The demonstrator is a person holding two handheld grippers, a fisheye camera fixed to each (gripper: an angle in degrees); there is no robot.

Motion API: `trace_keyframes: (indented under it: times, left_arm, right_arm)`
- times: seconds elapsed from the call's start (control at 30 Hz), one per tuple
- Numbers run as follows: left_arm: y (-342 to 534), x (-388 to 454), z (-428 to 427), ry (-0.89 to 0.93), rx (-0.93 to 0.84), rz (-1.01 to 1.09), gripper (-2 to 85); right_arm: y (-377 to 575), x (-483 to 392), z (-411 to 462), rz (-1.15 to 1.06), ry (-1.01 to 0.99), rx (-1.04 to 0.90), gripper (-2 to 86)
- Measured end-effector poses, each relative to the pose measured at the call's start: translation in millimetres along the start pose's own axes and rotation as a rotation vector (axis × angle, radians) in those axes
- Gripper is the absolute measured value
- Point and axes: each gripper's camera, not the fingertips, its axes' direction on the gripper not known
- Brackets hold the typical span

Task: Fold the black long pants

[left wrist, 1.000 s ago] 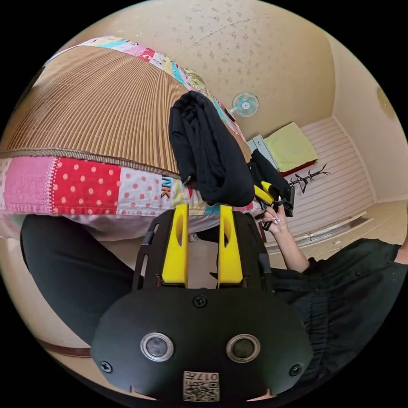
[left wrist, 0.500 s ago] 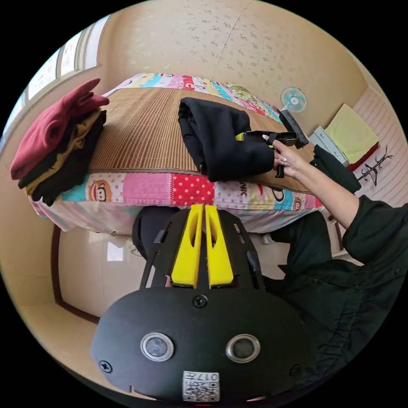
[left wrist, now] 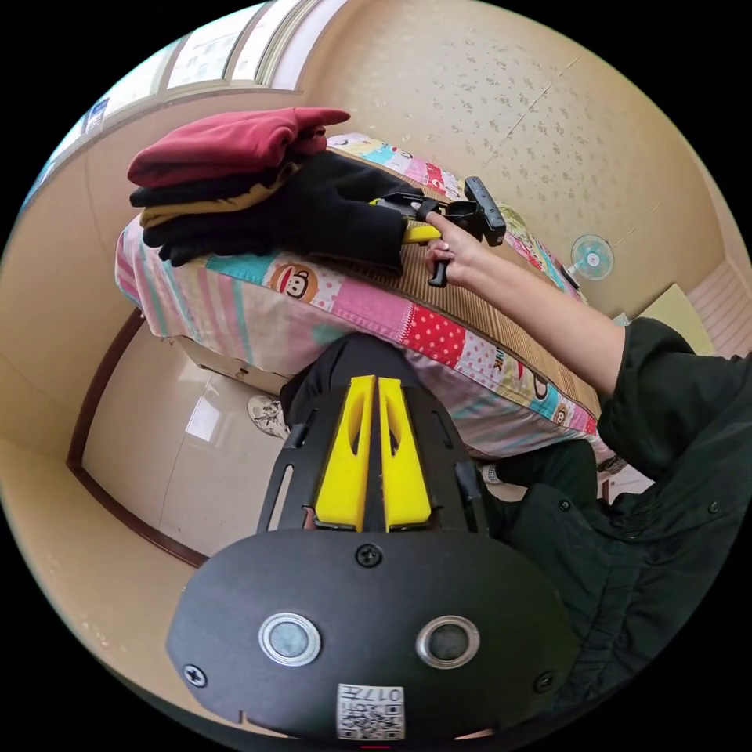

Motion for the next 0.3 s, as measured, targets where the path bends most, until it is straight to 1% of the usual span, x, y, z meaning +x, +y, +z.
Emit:
trace_keyframes:
  times: [0.07,0.1,0.17,0.23,0.27,0.3]
  left_arm:
    - [-7,7,8,0.023,-0.006,0.026,-0.4]
    - [-12,14,15,0.032,-0.013,0.049,-0.4]
    - [-23,29,28,0.037,-0.032,0.087,-0.5]
    - [-40,55,51,0.040,-0.073,0.148,-0.7]
    - [-45,63,57,0.038,-0.085,0.165,-0.7]
    - [-55,80,69,0.031,-0.110,0.203,-0.8]
  right_arm:
    - [24,16,-36,-0.067,-0.094,0.030,13.1]
    - [52,29,-66,-0.088,-0.125,0.071,11.2]
    - [106,49,-115,-0.103,-0.104,0.135,8.8]
    - [188,78,-182,-0.113,-0.017,0.191,5.1]
    - [210,86,-200,-0.105,0.025,0.203,4.6]
    - [251,101,-236,-0.068,0.132,0.218,3.7]
